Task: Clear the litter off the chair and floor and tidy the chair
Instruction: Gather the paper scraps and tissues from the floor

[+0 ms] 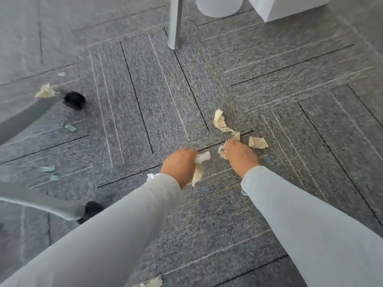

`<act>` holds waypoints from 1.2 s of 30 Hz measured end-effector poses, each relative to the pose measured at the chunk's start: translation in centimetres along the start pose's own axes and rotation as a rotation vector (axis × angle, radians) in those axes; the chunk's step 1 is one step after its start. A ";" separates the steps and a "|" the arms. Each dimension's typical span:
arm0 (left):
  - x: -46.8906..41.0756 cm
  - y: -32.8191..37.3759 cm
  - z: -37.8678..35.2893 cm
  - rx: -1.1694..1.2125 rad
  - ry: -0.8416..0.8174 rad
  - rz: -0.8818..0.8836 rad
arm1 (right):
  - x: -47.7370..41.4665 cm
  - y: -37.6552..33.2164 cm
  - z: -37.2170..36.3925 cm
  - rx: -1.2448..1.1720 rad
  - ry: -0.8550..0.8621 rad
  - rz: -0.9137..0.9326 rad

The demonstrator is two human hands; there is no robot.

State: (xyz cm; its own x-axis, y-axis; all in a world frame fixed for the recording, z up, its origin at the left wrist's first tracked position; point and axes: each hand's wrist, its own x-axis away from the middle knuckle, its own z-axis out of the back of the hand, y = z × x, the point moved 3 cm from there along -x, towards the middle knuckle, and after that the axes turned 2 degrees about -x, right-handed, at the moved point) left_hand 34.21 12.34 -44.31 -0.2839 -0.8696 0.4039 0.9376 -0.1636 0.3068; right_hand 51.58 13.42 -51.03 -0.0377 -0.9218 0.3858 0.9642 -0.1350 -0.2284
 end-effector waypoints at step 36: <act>-4.4 3.3 -1.1 0.146 -0.164 -0.099 | 7.8 2.7 0.3 -0.430 0.140 -0.180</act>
State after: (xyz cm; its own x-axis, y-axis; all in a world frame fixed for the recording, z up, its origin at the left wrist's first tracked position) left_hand 38.83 15.14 -46.05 -0.4131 -0.7632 0.4969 0.8679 -0.1647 0.4687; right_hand 54.00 5.99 -48.37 -0.2577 -0.9060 0.3358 0.7445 -0.4077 -0.5286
